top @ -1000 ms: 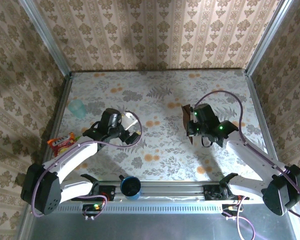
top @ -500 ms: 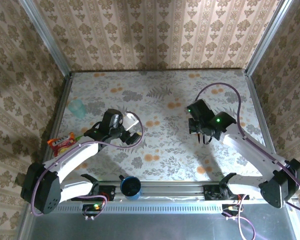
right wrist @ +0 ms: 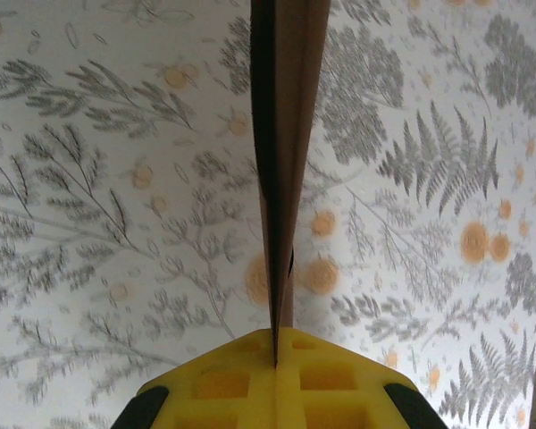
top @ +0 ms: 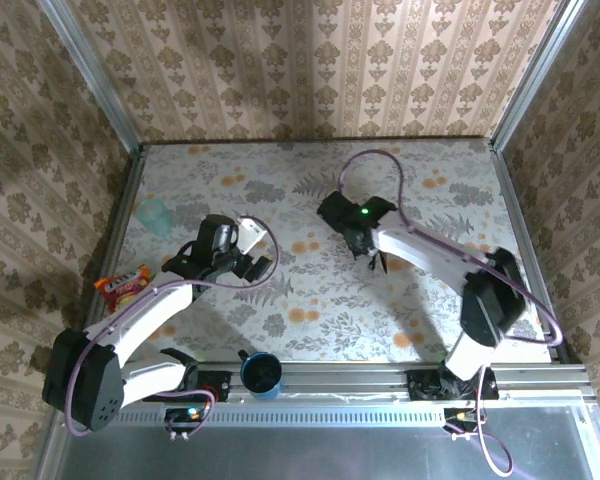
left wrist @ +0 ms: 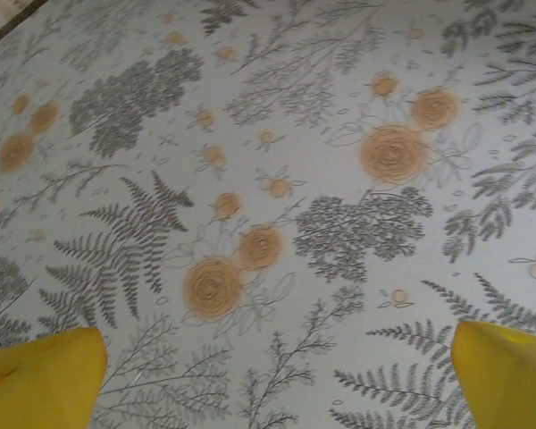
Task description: Fold a paper plane with a square sheet of paper (fold left side to right side)
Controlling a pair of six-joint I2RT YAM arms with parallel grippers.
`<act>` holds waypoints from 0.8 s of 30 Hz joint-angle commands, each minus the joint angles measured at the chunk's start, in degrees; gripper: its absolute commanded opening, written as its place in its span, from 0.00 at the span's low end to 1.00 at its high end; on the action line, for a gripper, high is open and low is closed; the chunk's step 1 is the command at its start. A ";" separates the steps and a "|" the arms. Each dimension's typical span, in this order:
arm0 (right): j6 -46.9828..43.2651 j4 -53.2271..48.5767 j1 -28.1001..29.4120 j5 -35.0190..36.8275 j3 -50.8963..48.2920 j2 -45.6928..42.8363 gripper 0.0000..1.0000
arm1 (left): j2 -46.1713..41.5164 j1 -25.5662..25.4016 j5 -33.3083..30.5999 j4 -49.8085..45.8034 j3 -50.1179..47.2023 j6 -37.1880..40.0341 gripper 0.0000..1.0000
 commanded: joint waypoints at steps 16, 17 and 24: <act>-2.86 -3.76 2.59 -1.40 17.32 26.73 0.04 | -2.76 8.99 0.20 1.56 0.75 -9.08 1.00; -2.72 -3.64 2.68 -2.46 17.34 26.96 0.06 | -2.76 8.95 0.38 1.71 0.78 -9.01 1.00; -1.99 1.40 2.83 -11.22 13.20 21.11 0.29 | -2.06 9.28 1.17 1.76 0.95 -9.09 1.00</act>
